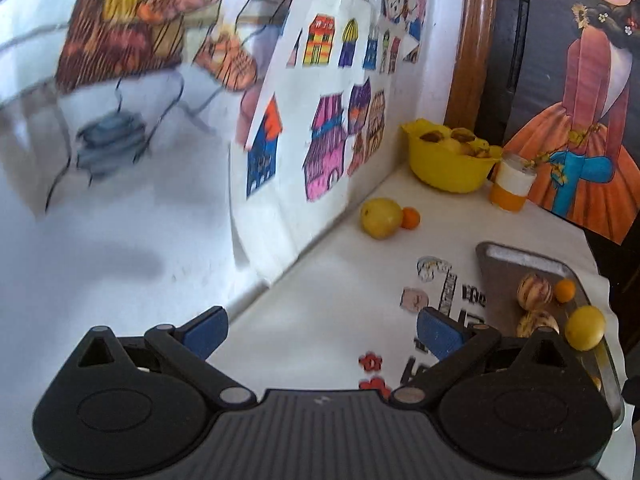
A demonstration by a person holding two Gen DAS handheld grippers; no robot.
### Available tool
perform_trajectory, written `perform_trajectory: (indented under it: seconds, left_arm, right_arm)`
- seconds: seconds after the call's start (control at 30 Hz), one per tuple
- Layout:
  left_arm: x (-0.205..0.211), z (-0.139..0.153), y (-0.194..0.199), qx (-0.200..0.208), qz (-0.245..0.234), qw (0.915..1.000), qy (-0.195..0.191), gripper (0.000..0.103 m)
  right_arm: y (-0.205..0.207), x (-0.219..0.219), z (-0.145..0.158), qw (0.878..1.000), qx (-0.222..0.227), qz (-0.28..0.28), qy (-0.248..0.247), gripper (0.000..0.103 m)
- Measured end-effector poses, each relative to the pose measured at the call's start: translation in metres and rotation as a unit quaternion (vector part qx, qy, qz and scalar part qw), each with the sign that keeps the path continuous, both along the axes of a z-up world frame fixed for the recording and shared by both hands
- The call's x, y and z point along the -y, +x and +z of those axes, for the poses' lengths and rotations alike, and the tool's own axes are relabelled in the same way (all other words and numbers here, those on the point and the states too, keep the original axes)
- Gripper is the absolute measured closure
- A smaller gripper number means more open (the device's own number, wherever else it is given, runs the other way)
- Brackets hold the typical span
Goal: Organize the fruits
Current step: 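Move both open tools toward the yellow pear and the orange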
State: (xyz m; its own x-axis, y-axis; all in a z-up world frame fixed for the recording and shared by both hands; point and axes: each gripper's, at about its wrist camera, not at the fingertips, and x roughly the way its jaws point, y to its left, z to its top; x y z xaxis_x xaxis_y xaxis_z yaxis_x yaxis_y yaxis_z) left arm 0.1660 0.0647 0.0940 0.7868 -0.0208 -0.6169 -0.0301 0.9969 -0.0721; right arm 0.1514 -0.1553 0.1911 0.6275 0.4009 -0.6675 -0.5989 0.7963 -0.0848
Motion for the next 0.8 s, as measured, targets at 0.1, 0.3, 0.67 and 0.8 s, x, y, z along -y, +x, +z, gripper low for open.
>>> perform_trajectory:
  seconds: [0.1, 0.3, 0.67, 0.8]
  left_arm:
    - [0.001, 0.014, 0.007, 0.021, -0.013, 0.9997, -0.001, 0.000]
    - [0.019, 0.039, 0.024, 0.072, -0.036, 0.9966, 0.018, 0.000]
    - [0.049, 0.010, 0.075, 0.113, -0.112, 0.9839, 0.081, 0.000]
    - [0.064, -0.012, 0.104, 0.100, -0.137, 0.9785, 0.118, 0.000]
  right_arm:
    - [0.030, -0.005, 0.040, 1.000, 0.001, 0.026, 0.000, 0.001]
    - [0.084, -0.018, 0.089, 0.996, 0.063, 0.033, -0.049, 0.001]
    - [0.157, -0.017, 0.003, 0.981, 0.034, 0.113, -0.151, 0.001]
    - [0.198, -0.009, -0.038, 0.984, 0.006, 0.116, -0.137, 0.001]
